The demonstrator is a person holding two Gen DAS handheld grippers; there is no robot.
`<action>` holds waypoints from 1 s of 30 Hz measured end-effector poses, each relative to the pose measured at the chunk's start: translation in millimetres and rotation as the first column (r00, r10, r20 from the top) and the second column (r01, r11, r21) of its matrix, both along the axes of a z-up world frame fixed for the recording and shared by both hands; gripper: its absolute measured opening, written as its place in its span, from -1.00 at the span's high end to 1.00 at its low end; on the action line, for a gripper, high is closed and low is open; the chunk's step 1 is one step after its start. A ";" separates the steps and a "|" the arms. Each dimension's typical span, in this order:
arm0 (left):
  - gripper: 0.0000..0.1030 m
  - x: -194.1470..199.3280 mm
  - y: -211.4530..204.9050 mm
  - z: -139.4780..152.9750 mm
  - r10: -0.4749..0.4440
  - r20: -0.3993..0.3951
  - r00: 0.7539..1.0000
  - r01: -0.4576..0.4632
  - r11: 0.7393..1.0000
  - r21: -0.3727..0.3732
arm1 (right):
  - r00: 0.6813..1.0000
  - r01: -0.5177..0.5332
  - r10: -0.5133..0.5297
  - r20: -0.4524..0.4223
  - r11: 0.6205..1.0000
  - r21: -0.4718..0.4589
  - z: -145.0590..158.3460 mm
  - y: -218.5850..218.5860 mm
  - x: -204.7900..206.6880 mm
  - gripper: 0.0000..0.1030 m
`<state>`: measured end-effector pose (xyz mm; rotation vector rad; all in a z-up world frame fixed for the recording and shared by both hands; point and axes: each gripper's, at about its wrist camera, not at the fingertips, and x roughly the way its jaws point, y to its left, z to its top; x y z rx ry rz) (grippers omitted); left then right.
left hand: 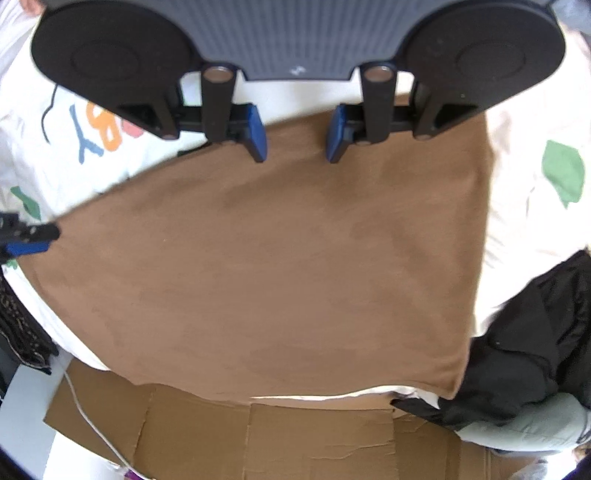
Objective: Fold clothes
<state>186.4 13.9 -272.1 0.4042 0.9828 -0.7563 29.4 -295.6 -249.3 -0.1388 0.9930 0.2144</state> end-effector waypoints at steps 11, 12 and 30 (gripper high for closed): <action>0.25 17.1 55.1 16.8 0.197 0.040 0.980 -0.197 0.980 -0.006 | 0.984 0.180 -0.180 0.006 0.983 -0.030 -12.1 -52.5 7.4 0.17; 0.25 20.0 59.9 20.1 0.217 0.042 0.975 -0.217 0.976 -0.008 | 0.981 0.192 -0.192 -0.007 0.981 -0.016 -15.9 -54.5 7.8 0.17; 0.25 35.8 133.2 1.5 0.500 -0.295 0.814 -0.571 0.784 -0.244 | 0.870 0.490 -0.454 -0.194 0.745 0.453 -26.2 -122.7 -10.8 0.18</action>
